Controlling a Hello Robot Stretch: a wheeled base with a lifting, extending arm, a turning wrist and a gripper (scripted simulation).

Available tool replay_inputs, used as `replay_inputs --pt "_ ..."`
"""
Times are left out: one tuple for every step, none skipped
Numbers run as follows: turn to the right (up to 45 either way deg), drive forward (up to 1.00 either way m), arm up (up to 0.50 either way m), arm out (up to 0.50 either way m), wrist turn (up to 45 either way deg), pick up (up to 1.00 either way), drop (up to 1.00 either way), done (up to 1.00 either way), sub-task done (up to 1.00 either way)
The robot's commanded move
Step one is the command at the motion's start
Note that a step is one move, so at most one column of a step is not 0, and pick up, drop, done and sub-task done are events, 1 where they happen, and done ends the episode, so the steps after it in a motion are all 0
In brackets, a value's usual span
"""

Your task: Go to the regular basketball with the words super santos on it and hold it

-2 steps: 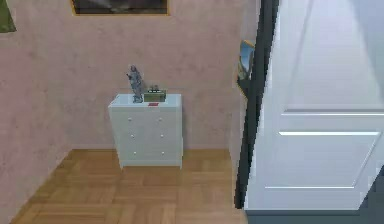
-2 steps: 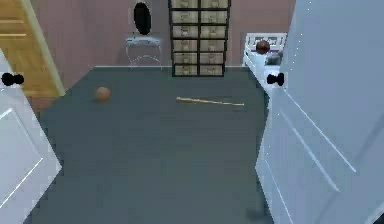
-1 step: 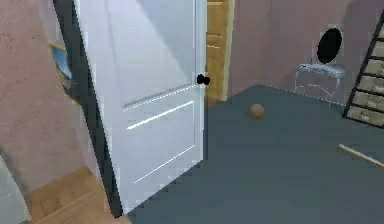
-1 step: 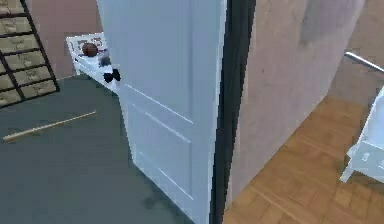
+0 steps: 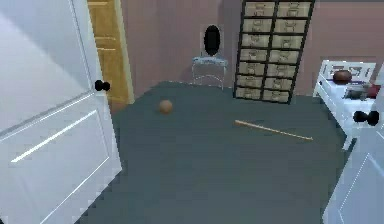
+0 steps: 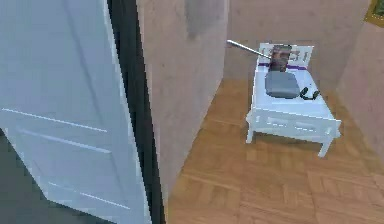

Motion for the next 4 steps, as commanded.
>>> replay_inputs --pt "0.0 1.00 0.00 0.00 0.0 0.00 0.00 0.00 0.00" --pt "0.0 1.00 0.00 0.00 0.0 0.00 0.00 0.00 0.00" --pt "-45.0 0.00 0.00 0.00 0.0 0.00 0.00 0.00 0.00" --pt "-45.0 0.00 0.00 0.00 0.0 0.00 0.00 0.00 0.00"
